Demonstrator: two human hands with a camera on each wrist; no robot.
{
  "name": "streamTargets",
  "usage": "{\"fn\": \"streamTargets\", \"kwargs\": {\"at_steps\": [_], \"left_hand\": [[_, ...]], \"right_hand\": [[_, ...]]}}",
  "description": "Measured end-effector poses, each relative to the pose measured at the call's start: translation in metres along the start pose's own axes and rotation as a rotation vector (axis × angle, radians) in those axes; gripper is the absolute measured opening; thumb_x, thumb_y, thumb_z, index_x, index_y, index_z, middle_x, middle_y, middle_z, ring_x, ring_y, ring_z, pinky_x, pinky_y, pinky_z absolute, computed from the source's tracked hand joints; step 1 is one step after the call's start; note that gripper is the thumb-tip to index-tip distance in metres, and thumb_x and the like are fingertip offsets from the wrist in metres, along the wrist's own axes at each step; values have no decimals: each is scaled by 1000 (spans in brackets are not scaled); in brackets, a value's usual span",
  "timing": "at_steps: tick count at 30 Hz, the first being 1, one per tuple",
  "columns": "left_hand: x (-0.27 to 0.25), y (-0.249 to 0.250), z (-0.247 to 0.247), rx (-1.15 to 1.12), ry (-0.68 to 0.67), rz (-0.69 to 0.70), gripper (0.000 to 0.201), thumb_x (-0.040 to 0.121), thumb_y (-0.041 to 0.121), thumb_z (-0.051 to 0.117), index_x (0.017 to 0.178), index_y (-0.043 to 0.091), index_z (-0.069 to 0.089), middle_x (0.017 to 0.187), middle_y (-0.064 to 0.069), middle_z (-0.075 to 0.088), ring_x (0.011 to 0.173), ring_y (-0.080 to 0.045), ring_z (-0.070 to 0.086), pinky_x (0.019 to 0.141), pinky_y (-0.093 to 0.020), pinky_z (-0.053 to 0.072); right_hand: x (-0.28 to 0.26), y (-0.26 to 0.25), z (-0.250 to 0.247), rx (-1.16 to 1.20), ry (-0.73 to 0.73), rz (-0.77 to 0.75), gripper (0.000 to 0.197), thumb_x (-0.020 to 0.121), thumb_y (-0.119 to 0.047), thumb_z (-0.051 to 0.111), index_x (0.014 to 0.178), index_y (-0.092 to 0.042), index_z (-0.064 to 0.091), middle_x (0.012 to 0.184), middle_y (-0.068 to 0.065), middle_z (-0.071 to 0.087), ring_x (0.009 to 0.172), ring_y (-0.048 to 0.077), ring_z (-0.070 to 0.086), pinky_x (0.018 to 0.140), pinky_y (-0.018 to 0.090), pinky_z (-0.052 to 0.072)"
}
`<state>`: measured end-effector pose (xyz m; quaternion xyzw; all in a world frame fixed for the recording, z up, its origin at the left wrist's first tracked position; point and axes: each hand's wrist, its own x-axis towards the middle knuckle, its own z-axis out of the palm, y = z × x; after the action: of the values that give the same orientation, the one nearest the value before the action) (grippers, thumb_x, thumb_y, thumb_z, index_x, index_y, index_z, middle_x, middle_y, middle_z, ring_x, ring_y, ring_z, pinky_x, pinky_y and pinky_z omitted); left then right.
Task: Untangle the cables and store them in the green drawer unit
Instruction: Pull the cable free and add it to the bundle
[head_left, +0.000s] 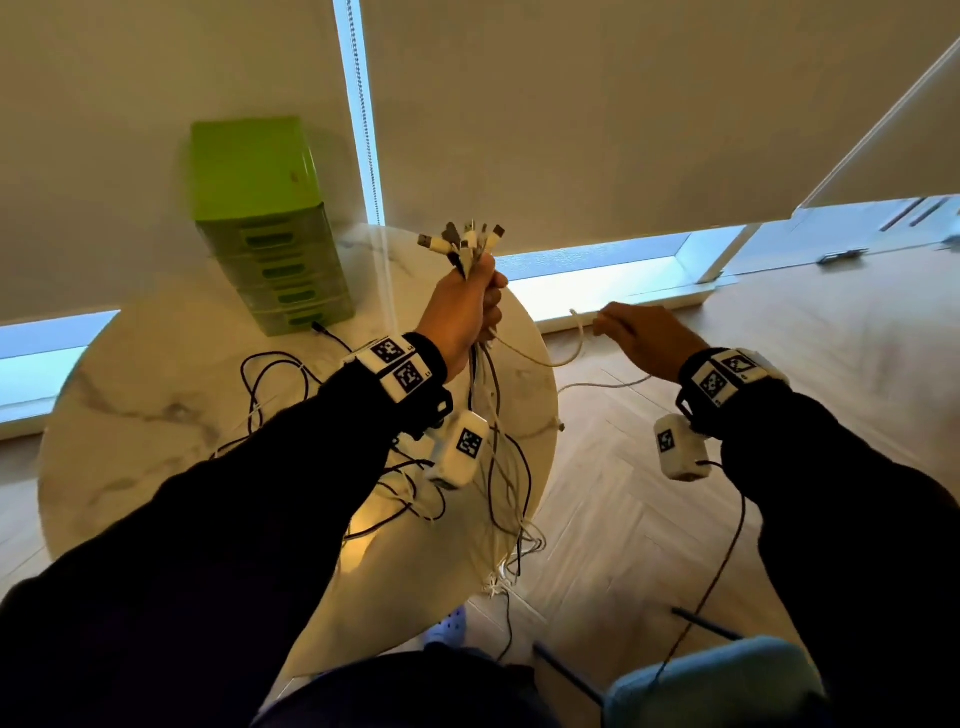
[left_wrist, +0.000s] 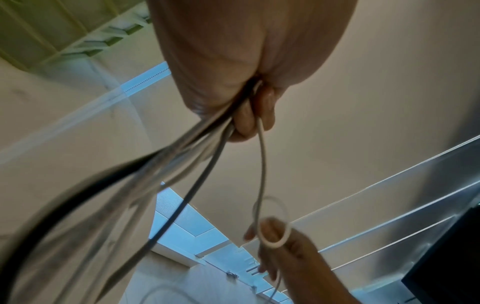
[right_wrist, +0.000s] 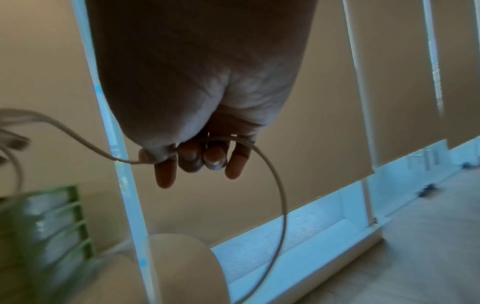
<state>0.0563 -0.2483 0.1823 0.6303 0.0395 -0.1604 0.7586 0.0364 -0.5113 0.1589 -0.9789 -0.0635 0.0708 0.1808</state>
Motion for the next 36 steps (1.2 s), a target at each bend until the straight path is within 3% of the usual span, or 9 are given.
{"fn": "streamTargets", "kwargs": {"at_steps": [6, 9, 12, 17, 25, 29, 31, 33, 36], "left_hand": [[-2, 0, 22, 20, -80, 4, 36, 107, 41, 40, 82, 17, 52, 61, 8, 40, 51, -7, 37, 46, -20, 30], [-2, -13, 31, 39, -87, -6, 37, 107, 40, 41, 79, 18, 51, 61, 7, 37, 52, -8, 34, 46, -21, 29], [-1, -25, 36, 24, -64, -18, 36, 106, 41, 41, 80, 18, 51, 64, 6, 36, 53, -8, 33, 50, -24, 29], [1, -34, 34, 82, -35, -6, 38, 105, 46, 42, 81, 20, 57, 70, 6, 42, 61, -12, 39, 57, -26, 35], [5, -32, 1, 61, 33, -39, 43, 105, 49, 40, 84, 15, 57, 67, 2, 33, 58, -12, 33, 53, -26, 30], [8, -36, -14, 51, 95, -55, 45, 104, 51, 39, 80, 15, 50, 70, 1, 38, 55, -12, 33, 50, -25, 30], [8, -35, -22, -39, 111, -55, 42, 105, 48, 39, 78, 16, 45, 70, 2, 37, 53, -11, 31, 47, -24, 28], [6, -30, -27, -117, 93, -49, 43, 106, 45, 39, 73, 18, 41, 64, 3, 34, 49, -9, 28, 46, -23, 25], [2, -20, -30, -183, 16, -58, 45, 107, 44, 38, 70, 19, 38, 56, 4, 31, 50, -10, 25, 47, -23, 21]], "right_hand": [[-47, 40, 22, -62, -470, 300, 26, 103, -28, 42, 102, -21, 67, 93, -2, 74, 84, 16, 66, 81, 30, 45], [-49, 35, 26, -65, -245, 237, 33, 101, -12, 41, 128, -16, 60, 128, 8, 63, 118, 26, 57, 103, 34, 39], [-39, -9, 19, 330, 94, 181, 34, 100, -11, 40, 128, -14, 60, 125, 6, 63, 111, 21, 59, 100, 30, 43], [-29, -93, 38, 412, -301, 24, 42, 100, -40, 49, 138, -23, 41, 112, 3, 69, 97, 17, 67, 90, 34, 52], [-29, -102, 47, 221, 2, -173, 25, 107, -26, 38, 110, -9, 56, 73, 4, 66, 60, 12, 61, 62, 22, 51], [-29, -79, 30, 171, 56, -35, 27, 107, -28, 36, 108, -13, 59, 67, -13, 51, 56, 8, 51, 60, 30, 43], [-34, -55, 25, 3, -117, 83, 26, 106, -24, 37, 111, -11, 59, 78, -11, 57, 64, 9, 56, 69, 33, 47], [-43, -32, 26, -340, -530, 219, 25, 102, -22, 47, 119, -8, 59, 108, 2, 68, 91, 20, 67, 87, 36, 52], [-55, -21, 25, -658, -887, 488, 67, 86, -58, 64, 136, -16, 53, 138, 4, 58, 124, 23, 55, 104, 39, 45]]}}
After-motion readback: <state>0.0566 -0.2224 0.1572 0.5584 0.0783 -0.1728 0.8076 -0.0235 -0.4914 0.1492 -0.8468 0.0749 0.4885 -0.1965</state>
